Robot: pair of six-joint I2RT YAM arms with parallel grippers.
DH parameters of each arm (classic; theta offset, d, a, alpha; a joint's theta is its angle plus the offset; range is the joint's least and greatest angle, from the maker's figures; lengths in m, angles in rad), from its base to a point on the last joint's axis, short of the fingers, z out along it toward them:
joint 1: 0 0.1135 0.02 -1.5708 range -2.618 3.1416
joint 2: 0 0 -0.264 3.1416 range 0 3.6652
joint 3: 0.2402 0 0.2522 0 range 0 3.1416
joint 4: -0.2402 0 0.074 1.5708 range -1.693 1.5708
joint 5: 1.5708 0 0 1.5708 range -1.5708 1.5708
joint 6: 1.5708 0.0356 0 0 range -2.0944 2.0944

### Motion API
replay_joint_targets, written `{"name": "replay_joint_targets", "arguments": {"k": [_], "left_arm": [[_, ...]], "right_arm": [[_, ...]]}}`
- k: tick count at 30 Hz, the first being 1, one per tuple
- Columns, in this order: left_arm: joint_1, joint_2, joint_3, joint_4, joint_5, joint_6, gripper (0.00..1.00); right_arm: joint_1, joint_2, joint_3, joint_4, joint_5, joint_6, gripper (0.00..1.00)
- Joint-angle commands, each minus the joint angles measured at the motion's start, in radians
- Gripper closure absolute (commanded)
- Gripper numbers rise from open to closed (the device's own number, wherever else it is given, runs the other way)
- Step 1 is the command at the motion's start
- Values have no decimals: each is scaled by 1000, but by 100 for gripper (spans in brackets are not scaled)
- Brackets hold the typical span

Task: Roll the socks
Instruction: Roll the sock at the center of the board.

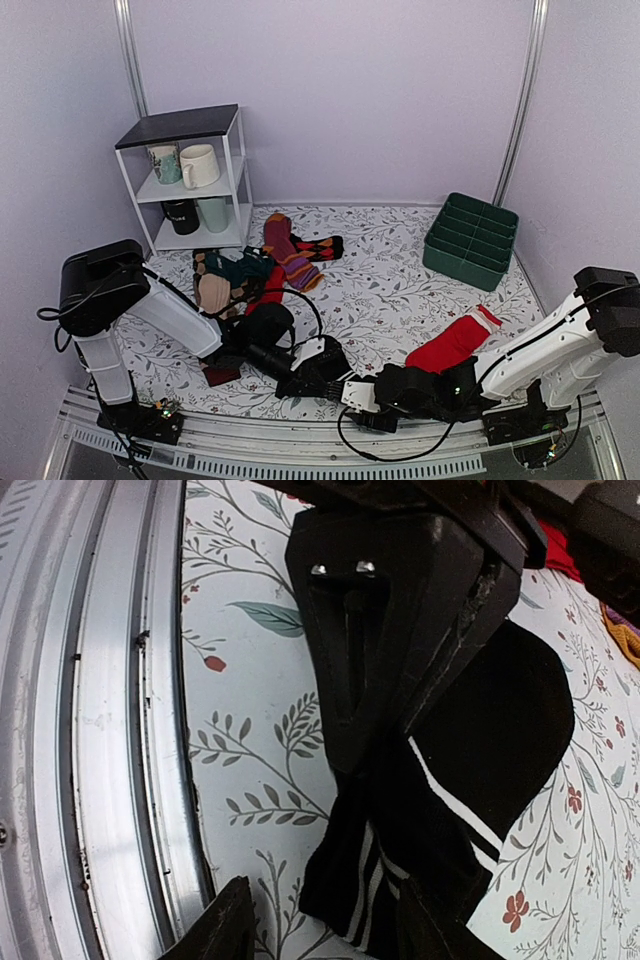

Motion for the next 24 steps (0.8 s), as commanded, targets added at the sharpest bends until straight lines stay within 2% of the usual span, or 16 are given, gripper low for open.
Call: {"name": "replay_joint_targets", "arguments": {"k": [1, 7, 11, 15, 21, 24], "left_arm": [[0, 55, -37, -129, -31, 6, 100], [1, 59, -32, -129, -28, 11, 100], [0, 61, -33, -133, -26, 13, 100], [1, 66, -32, -132, -23, 16, 100], [0, 67, -29, -132, -22, 21, 100], [0, 64, -33, -123, -19, 21, 100]], "right_arm": [[-11, 20, 16, -2, 47, 5, 50], [-31, 13, 10, 7, 30, -18, 50], [-36, 27, 11, -5, -18, 1, 61], [-37, 35, 3, -32, -47, 48, 64], [-56, 34, 3, -109, -101, 126, 80], [-73, 34, -1, -125, -113, 201, 83]]}}
